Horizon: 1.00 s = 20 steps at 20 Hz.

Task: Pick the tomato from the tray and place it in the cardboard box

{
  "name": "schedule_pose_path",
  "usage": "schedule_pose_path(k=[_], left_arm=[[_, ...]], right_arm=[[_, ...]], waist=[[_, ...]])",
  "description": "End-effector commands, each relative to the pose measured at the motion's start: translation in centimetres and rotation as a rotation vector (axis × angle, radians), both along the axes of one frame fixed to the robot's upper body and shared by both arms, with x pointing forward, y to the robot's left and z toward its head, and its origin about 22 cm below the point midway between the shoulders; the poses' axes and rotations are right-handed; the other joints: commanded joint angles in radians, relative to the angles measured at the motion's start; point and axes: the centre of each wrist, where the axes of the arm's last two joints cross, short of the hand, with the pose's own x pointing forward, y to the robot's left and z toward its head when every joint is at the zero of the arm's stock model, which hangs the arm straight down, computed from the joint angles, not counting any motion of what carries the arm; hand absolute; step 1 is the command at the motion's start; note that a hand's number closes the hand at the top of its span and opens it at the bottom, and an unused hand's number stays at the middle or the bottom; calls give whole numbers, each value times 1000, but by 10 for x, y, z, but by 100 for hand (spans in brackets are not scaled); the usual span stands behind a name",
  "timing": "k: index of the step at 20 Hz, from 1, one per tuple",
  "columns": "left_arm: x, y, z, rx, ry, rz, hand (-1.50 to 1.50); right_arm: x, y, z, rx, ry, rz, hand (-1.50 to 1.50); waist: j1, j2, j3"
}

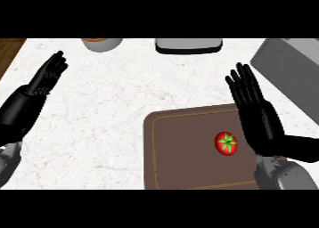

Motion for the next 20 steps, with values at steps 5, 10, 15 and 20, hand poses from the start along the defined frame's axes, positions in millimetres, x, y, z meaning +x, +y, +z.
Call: schedule_pose_path(k=[5, 10, 15, 20], left_arm=[[-19, 24, -44, -248, 214, 365, 0], [-25, 14, -59, -400, 363, 415, 0], [-23, -8, -51, -413, 376, 396, 0], [-22, -28, -52, -416, 373, 379, 0]], right_arm=[[-44, -122, -33, -40, 152, -718, 150], [-105, -179, -84, -393, 385, -1018, -150], [-146, -171, -56, -573, 224, -904, -150], [-153, -171, -12, -840, 390, -697, -150]], waist=[[-57, 9, -17], [-37, 18, -18], [-5, 18, -18], [-2, 23, -24]])
